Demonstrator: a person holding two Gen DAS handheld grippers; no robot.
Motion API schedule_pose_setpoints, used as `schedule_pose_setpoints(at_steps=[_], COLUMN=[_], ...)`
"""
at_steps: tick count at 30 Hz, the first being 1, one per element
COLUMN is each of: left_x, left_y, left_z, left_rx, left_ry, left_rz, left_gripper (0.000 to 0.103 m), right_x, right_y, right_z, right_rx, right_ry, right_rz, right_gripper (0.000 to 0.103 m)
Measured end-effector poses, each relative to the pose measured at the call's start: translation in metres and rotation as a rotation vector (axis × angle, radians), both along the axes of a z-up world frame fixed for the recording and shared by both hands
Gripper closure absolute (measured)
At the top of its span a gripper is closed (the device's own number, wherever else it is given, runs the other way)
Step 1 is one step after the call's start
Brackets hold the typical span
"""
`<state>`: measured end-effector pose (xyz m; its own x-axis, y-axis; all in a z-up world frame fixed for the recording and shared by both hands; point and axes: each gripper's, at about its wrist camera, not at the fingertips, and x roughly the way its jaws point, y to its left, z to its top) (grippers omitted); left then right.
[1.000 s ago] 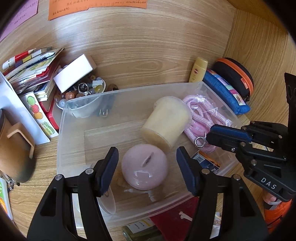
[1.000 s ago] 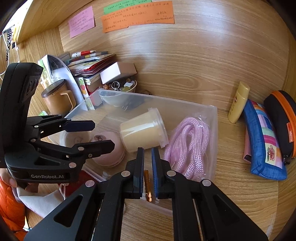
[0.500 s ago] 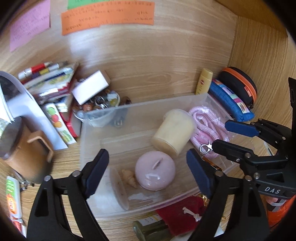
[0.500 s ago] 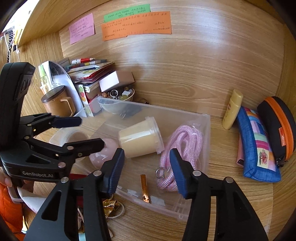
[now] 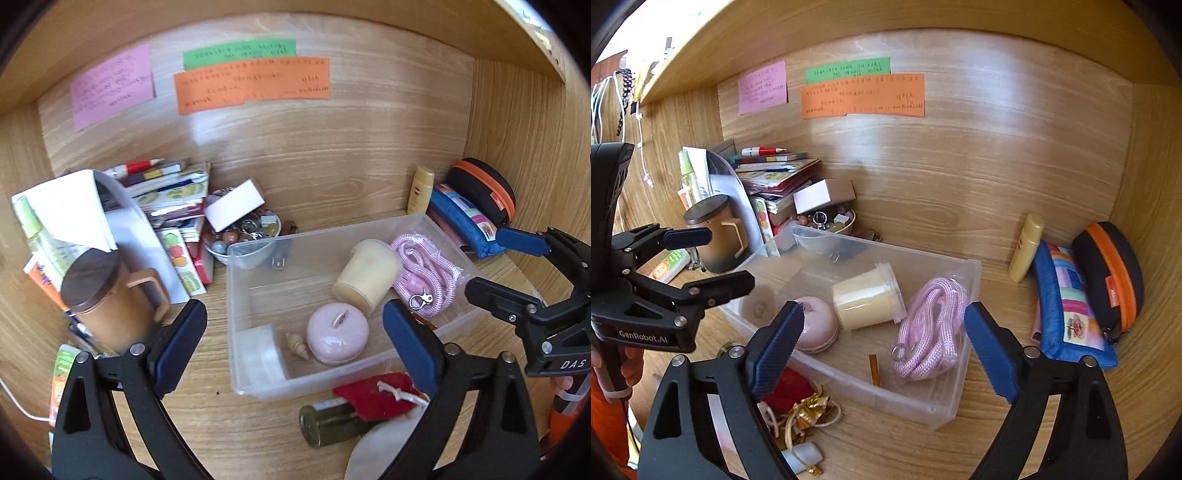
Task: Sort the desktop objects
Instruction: 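Grasp the white drawstring bag with the left gripper and lift it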
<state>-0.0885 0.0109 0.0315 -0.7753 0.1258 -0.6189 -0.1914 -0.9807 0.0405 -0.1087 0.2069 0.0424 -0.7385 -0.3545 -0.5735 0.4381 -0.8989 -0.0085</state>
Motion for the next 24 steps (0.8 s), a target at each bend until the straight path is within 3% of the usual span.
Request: schedule_pose_setpoints(at_steps=[4,8,12,24], left_x=[0.020,0.044,0.065,0.101], left_y=[-0.002,-0.007,-0.011,0.004], left_z=[0.007,0.012,0.011,-0.025], left_rx=[-0.003,-0.003,0.015,0.017], left_ry=[0.036,0.073,0.085,0.006], left_rz=[0.015,0.026,0.033,-0.012], left_gripper=[0.005,0.004,0.003,0.002], right_x=[0.015,0.031,0.045,0.069], right_y=[0.004,0.009,0.012,0.015], right_z=[0.003,0.005,0.003,-0.028], right_rx=[-0.001,-0.008,-0.017,0.002], right_ry=[0.011,0.024,0.028,-0.055], right_rz=[-0.004,-0.014,-0.014,-0.012], right_gripper=[0.014,0.005,0.004,0.004])
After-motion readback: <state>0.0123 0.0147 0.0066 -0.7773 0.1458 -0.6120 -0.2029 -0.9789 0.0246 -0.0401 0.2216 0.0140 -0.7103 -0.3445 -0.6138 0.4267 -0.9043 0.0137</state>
